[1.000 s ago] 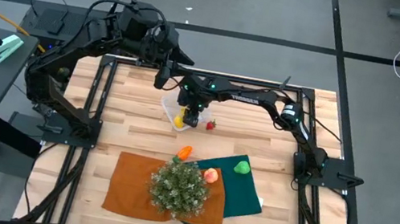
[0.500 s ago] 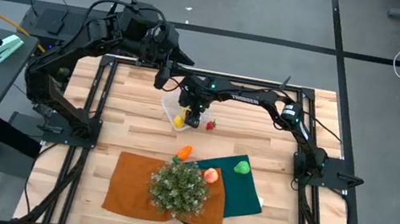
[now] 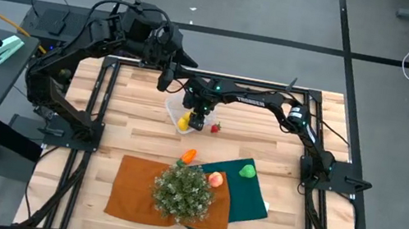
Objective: Pick and placing Produce into tupperware
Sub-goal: Put the lemon into the transparent container, then put the strawberry into the transparent container
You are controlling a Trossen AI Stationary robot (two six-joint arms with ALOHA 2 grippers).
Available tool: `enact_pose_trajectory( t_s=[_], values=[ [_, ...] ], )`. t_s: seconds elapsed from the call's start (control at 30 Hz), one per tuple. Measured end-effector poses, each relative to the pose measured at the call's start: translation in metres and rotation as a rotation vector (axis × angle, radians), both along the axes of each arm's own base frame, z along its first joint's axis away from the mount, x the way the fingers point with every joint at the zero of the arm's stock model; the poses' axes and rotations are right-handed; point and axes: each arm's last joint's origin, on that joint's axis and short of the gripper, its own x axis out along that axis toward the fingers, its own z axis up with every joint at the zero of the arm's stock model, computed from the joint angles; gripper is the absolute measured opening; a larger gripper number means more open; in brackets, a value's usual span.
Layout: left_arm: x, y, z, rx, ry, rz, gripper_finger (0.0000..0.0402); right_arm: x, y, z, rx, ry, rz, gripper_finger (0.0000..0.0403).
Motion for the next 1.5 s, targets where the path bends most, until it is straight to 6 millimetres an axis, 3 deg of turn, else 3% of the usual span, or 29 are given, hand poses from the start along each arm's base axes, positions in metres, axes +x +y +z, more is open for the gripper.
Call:
enact_pose_trajectory(
  t_s=[0.17, 0.43, 0.83, 1.13, 1.5],
  values=[
    [0.0, 0.0, 0.0, 0.0, 0.0, 0.0, 0.0173, -0.003, 0.0, 0.013, -0.008, -0.015, -0.004, 0.0205],
    [0.0, 0.0, 0.0, 0.003, -0.001, -0.001, 0.0177, -0.016, -0.001, 0.059, -0.057, -0.098, -0.023, 0.0204],
    [0.0, 0.0, 0.0, 0.008, -0.002, -0.003, 0.0177, -0.07, -0.002, 0.113, -0.07, -0.102, -0.076, 0.02],
    [0.001, 0.0, 0.002, 0.018, -0.017, -0.004, 0.0174, -0.138, 0.019, 0.105, -0.068, -0.056, -0.165, 0.0201],
    [0.002, 0.001, 0.005, 0.029, -0.048, -0.003, 0.0173, -0.21, 0.062, 0.079, 0.015, -0.205, -0.39, 0.0208]
  ],
)
